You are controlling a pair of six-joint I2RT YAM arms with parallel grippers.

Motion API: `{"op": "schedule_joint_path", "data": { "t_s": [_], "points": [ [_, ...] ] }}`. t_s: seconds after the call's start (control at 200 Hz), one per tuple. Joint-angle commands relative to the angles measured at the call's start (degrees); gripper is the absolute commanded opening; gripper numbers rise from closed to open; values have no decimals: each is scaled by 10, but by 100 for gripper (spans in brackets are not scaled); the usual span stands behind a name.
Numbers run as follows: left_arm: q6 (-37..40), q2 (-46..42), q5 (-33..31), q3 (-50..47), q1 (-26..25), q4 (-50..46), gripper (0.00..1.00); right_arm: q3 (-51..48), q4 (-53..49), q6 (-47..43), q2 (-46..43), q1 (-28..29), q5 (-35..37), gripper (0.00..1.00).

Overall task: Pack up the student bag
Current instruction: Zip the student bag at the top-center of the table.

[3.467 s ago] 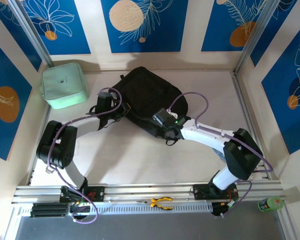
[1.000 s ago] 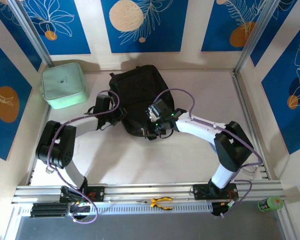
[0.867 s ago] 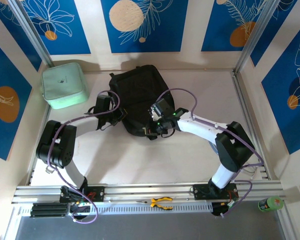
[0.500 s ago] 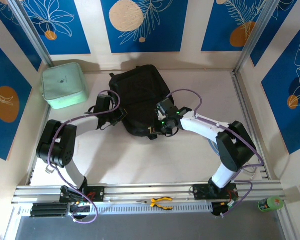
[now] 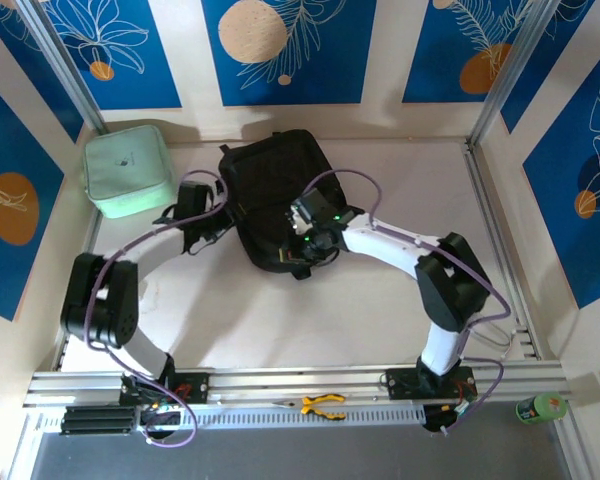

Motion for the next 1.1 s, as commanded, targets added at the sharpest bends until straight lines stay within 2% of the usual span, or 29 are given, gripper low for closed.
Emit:
{"op": "schedule_joint_path", "data": {
  "t_s": [0.0,0.13,0.255,0.455,0.595,0.735,0.91,1.095],
  "points": [
    [16,-57,-32,-31,11,-52,57,67,11,-30,48,17,-29,0],
    [-9,-103,-21,-74,11,-66,60,135,8,-41,99,34,-46,0],
    [-57,-132,12,-113,12,-38,60,170,10,-47,124,42,-62,0],
    [-111,-130,56,-153,7,15,60,164,15,-49,131,45,-78,0],
    [-132,-113,79,-156,0,49,65,145,23,-47,126,46,-87,0],
    [-153,-89,76,-156,-15,83,66,130,31,-42,122,48,-97,0],
    [-167,-58,66,-157,-25,117,54,123,34,-36,117,50,-97,0],
    [-154,-53,36,-153,-25,107,25,107,16,-32,97,49,-52,0]
  ]
}}
